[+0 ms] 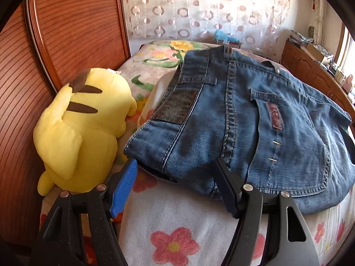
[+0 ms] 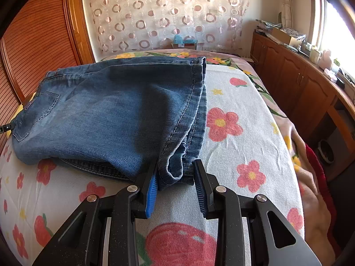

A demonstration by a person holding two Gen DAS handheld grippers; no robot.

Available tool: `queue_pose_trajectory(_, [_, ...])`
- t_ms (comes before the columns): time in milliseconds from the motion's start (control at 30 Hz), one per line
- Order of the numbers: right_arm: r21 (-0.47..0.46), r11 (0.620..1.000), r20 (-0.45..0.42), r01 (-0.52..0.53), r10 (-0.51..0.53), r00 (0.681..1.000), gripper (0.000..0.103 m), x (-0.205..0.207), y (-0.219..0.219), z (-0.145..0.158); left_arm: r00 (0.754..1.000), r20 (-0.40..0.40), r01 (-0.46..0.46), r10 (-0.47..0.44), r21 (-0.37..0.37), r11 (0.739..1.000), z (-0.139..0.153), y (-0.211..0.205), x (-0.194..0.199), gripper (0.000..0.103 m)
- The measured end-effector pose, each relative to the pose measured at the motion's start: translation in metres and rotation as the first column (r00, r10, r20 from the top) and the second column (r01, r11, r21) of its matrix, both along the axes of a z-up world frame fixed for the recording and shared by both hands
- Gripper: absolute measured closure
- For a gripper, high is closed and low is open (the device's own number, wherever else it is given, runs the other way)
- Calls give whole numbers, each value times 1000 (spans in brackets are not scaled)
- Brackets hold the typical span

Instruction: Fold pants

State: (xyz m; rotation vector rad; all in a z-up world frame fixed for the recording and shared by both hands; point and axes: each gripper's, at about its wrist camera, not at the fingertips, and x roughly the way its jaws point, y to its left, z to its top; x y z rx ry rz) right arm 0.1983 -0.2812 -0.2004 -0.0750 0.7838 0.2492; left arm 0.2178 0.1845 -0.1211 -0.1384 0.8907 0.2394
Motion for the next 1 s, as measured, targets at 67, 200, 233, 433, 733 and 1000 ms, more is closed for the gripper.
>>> queue_pose_trajectory(67, [1, 1000, 0, 0, 0, 1000, 72, 0, 0, 0, 1000, -3, 0, 0, -22, 1000, -1, 2, 2, 34])
queue_pose_trajectory(200, [10, 1000, -2, -1, 1, 1000, 72, 0, -1, 0, 1000, 18, 7, -5, -101, 995, -6, 9, 0, 48])
queue_pose_trajectory(233, [12, 1000, -3, -1, 2, 1000, 72, 0, -1, 0, 1000, 30, 2, 1, -103, 995, -7, 10, -2, 56])
queue_pose_trajectory(433, [9, 1000, -3, -2, 2, 1000, 72, 0, -1, 0, 998, 50, -16, 23, -128, 992, -4, 18, -5, 84])
queue_pose_trajectory(733, [0, 1000, 0, -21, 21, 1000, 81, -2, 3, 1, 995, 103, 21, -7, -134, 991, 7, 18, -8, 93])
queue_pose_trajectory(1000, [125, 991, 37, -46, 41, 998, 87, -8, -10, 19, 971, 234, 74, -45, -114, 991, 58, 5, -30, 95])
